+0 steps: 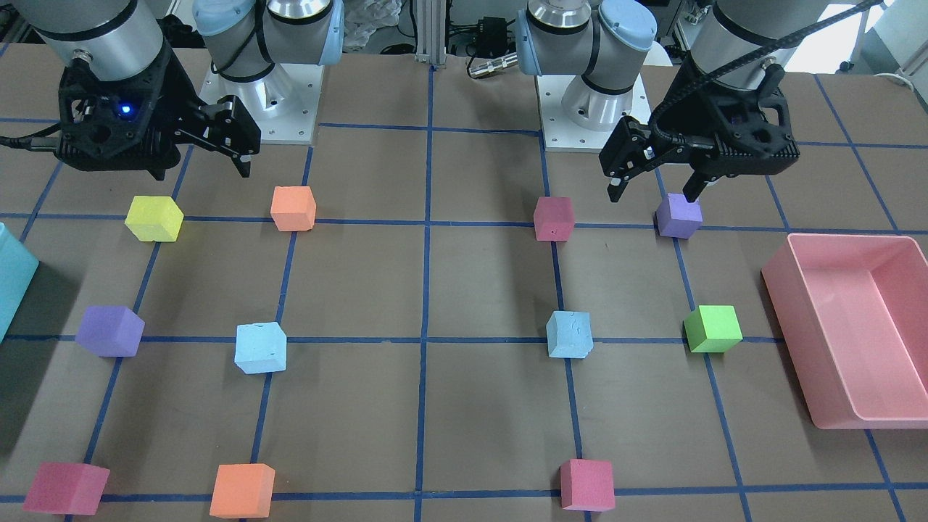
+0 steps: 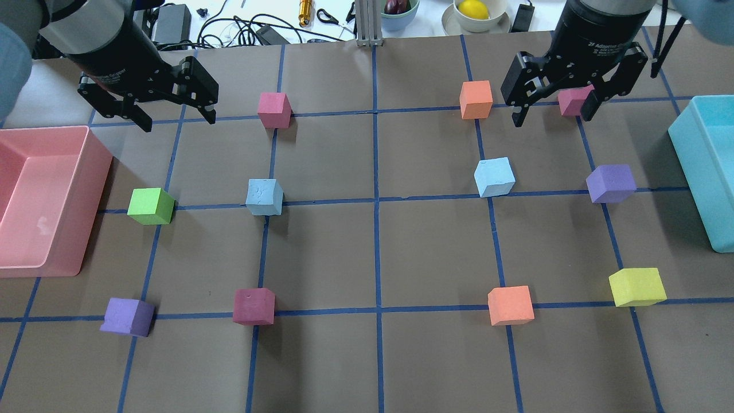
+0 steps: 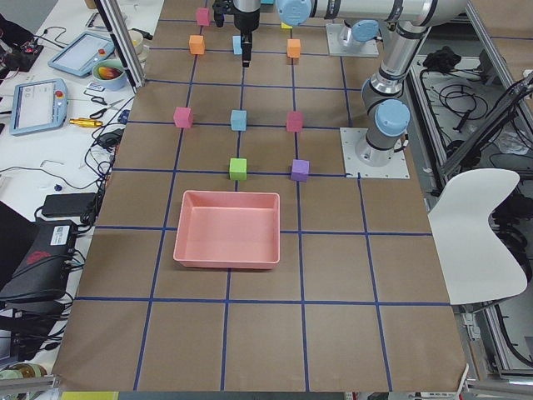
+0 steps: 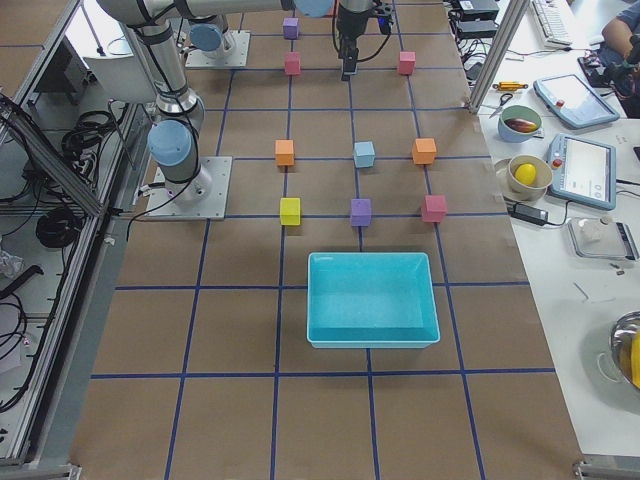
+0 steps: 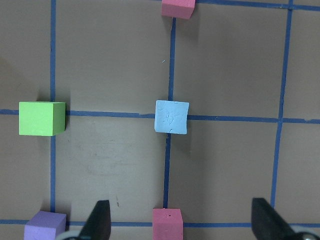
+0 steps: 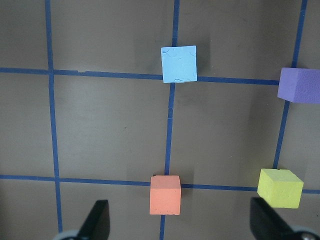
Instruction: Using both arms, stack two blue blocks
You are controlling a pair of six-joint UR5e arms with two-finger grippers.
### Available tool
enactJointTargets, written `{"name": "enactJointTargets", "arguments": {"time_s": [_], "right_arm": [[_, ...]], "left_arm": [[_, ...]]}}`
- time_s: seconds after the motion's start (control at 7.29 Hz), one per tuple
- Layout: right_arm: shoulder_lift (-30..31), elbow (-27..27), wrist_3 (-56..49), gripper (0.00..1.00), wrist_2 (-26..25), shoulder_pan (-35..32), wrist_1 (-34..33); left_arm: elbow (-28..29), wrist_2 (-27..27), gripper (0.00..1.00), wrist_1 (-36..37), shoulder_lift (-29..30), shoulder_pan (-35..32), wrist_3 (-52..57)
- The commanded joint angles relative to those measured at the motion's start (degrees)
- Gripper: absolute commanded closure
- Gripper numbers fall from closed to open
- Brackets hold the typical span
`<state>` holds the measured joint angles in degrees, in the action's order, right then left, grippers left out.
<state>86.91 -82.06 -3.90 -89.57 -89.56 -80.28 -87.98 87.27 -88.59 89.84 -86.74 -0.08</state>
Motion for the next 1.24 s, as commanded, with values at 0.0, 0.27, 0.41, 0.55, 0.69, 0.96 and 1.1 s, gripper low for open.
{"name": "enactJointTargets", "arguments": {"time_s": [0.0,0.27,0.41,0.55,0.69,0.96,1.1], "right_arm": [[0.0,-0.3,-0.6,0.00,-0.2,0.0,-0.1],[-0.2,-0.3,-0.9,0.00,0.1,0.1,-0.1],[-0.3,-0.4,-0.9,0.00,0.4,0.1,-0.1],[-0.5,-0.4,-0.8,0.00,0.1,0.1,-0.4],[-1.8,-1.1,-0.4,0.00,-0.2,0.2,-0.5],[-7.6,-5.8,0.0,0.00,0.8,0.2,-11.6],[-9.0,-7.0,-0.8,0.00,0.2,0.2,-13.7]], "left_arm": [[0.0,0.0,0.00,0.0,0.1,0.0,0.0],[-0.1,0.0,0.00,0.0,0.1,0.0,0.0],[-0.1,0.0,0.00,0.0,0.2,0.0,0.0],[-0.1,0.0,0.00,0.0,0.2,0.0,0.0],[-0.1,0.0,0.00,0.0,0.2,0.0,0.2],[0.0,0.0,0.00,0.1,0.2,0.0,0.2],[0.0,0.0,0.00,0.1,0.2,0.0,0.2]]}}
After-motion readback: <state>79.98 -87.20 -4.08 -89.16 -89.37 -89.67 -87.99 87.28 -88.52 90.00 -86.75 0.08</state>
